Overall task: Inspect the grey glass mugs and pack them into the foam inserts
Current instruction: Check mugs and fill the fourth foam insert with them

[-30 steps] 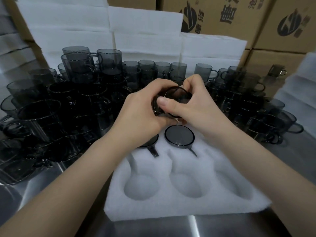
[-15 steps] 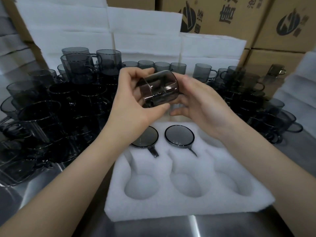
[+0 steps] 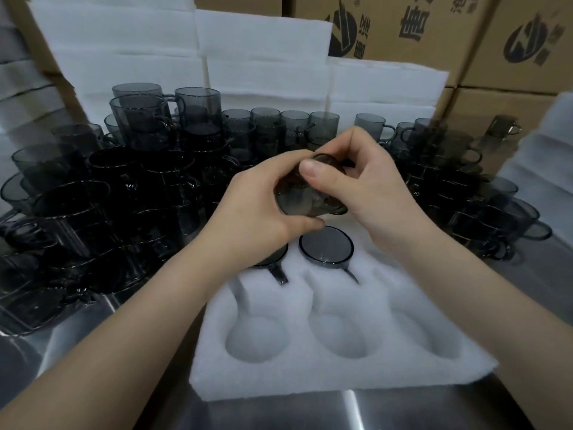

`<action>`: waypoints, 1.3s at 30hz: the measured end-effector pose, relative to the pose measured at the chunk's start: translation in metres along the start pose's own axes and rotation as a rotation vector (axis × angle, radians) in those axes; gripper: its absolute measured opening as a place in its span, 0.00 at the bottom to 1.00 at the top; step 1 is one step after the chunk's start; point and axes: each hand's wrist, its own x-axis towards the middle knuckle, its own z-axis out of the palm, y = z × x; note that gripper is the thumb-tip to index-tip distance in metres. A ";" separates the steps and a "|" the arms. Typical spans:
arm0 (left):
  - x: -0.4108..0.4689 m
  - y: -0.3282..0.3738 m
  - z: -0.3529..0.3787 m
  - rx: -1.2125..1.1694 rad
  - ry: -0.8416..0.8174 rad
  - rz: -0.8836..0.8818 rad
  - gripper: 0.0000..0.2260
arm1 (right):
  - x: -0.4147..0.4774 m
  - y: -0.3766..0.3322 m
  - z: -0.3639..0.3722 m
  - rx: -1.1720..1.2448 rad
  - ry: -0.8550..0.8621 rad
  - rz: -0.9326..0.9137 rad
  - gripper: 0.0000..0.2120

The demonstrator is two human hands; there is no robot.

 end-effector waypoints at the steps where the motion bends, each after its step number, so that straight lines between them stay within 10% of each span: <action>1: 0.000 0.000 0.000 0.013 -0.006 0.009 0.30 | 0.000 0.000 0.001 -0.013 0.027 -0.002 0.13; 7: 0.001 0.000 0.000 -0.035 -0.027 0.036 0.34 | 0.004 -0.002 0.000 0.138 0.132 0.096 0.09; 15: 0.001 -0.004 -0.004 -0.247 0.064 -0.036 0.26 | 0.007 0.000 -0.011 0.488 -0.227 0.203 0.19; 27: -0.001 0.002 0.000 0.030 0.014 -0.008 0.31 | 0.004 0.002 -0.002 0.087 0.043 0.107 0.03; 39: 0.001 -0.004 -0.003 -0.199 0.116 -0.033 0.26 | 0.006 0.001 0.001 0.162 -0.019 0.299 0.15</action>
